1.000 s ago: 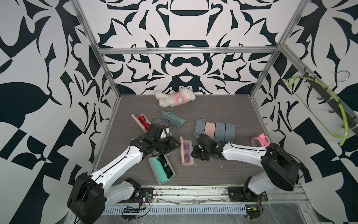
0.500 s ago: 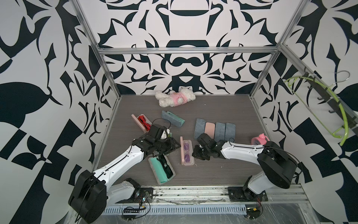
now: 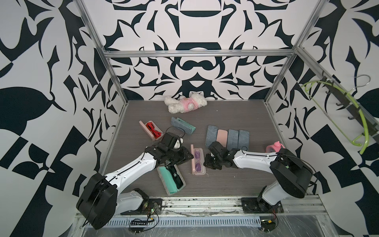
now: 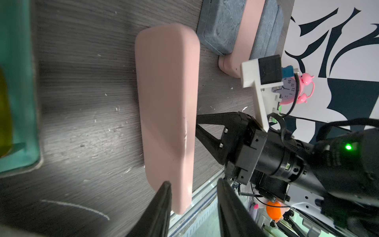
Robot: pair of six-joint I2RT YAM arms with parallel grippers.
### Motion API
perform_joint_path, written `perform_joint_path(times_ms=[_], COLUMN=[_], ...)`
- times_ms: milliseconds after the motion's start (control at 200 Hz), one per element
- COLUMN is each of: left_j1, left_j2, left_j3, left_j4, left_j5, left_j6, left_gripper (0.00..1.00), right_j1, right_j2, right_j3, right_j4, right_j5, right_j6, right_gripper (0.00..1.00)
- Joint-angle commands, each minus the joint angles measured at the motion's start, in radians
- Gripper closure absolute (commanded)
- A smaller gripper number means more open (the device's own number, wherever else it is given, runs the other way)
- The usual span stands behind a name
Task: Close the glasses case
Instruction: Close the glasses case at the center of the board.
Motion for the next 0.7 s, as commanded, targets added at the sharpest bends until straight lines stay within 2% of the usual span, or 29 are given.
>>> perform_joint_path(times_ms=[0, 130, 545, 695], left_j1=[-0.009, -0.014, -0.043, -0.06], left_j2=[0.015, 0.032, 0.112, 0.126], left_j3=[0.0, 0.0, 0.018, 0.026], left_j4=[0.013, 0.013, 0.005, 0.006], left_j5=[-0.003, -0.004, -0.009, -0.016], left_j6=[0.004, 0.006, 0.01, 0.011], left_gripper=[0.62, 0.67, 0.71, 0.76], right_j1=[-0.003, -0.004, -0.004, -0.003], right_j2=[-0.003, 0.007, 0.009, 0.017], right_j3=[-0.011, -0.011, -0.02, -0.02], right_j4=[-0.002, 0.003, 0.013, 0.017], right_j5=[-0.001, -0.006, -0.007, -0.01], right_j6=[-0.007, -0.009, -0.011, -0.011], right_gripper=[0.88, 0.89, 0.91, 0.92])
